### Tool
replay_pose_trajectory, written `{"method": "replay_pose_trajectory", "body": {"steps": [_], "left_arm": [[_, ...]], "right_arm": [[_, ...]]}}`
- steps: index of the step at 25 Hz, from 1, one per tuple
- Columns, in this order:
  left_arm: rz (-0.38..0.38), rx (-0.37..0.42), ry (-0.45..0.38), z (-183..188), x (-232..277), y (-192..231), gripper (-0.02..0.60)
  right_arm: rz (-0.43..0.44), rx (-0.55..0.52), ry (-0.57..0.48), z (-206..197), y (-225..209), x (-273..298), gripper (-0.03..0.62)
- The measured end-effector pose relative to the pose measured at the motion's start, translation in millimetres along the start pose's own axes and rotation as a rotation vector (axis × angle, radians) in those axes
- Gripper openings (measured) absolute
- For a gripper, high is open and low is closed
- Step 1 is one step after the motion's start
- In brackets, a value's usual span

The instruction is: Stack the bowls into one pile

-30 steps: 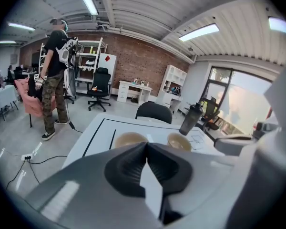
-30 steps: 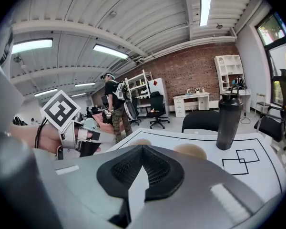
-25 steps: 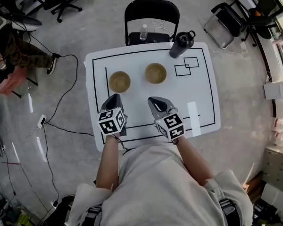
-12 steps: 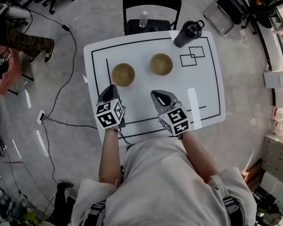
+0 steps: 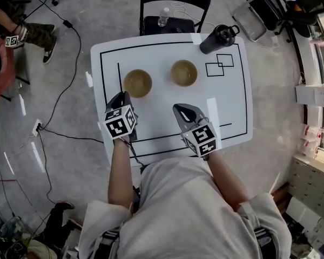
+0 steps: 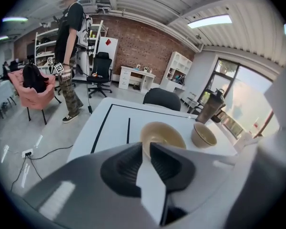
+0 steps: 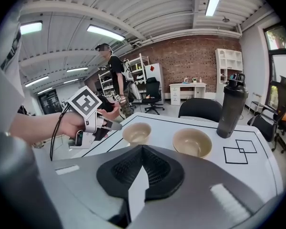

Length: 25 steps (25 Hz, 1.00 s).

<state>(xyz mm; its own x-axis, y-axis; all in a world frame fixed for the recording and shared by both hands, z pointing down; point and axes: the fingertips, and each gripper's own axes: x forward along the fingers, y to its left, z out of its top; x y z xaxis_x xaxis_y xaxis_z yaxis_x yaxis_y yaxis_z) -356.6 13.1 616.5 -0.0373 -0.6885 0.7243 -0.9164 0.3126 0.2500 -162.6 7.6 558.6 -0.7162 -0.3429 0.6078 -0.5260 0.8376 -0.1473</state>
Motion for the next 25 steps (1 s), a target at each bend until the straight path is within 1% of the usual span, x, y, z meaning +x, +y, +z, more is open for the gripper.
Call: {"method": "replay_pose_trajectory", "body": {"steps": [1,2,4,7,9,12,14,17,19,21,25], "left_arm": [[-0.005,-0.022,0.010,-1,2,0,0.068],[-0.010,-0.048,0.018,-3,5,0,0.092],[-0.012,-0.095,0.028,-5,11,1,0.113],[-0.018,-0.136,0.032,-9,17,3,0.116],[-0.036,-0.163,0.035,-10,20,2,0.115],[-0.071,-0.225,0.049,-14,26,-1,0.114],[-0.088,-0.265,0.062,-17,31,-2,0.094],[-0.108,-0.319,0.066,-22,36,-3,0.083],[-0.101,-0.326,0.069,-23,36,-3,0.054],[-0.096,-0.312,0.074,-23,35,-3,0.015],[-0.108,-0.300,0.076,-23,30,-5,0.021]], "right_arm": [[-0.003,-0.003,0.000,0,-1,-1,0.000],[-0.007,-0.006,0.001,0,-2,-1,0.000],[-0.015,-0.009,0.003,-2,-5,-3,0.000],[-0.019,-0.004,0.006,-7,-7,-5,0.000],[-0.026,0.002,0.009,-9,-10,-7,0.000],[-0.039,0.006,0.003,-8,-13,-10,0.000],[-0.047,-0.001,-0.003,-6,-14,-12,0.000],[-0.055,-0.001,-0.007,-7,-15,-14,0.000],[-0.060,0.000,-0.008,-8,-17,-17,0.000],[-0.067,0.000,-0.012,-7,-18,-20,0.000],[-0.075,0.000,-0.020,-4,-17,-22,0.000]]}}
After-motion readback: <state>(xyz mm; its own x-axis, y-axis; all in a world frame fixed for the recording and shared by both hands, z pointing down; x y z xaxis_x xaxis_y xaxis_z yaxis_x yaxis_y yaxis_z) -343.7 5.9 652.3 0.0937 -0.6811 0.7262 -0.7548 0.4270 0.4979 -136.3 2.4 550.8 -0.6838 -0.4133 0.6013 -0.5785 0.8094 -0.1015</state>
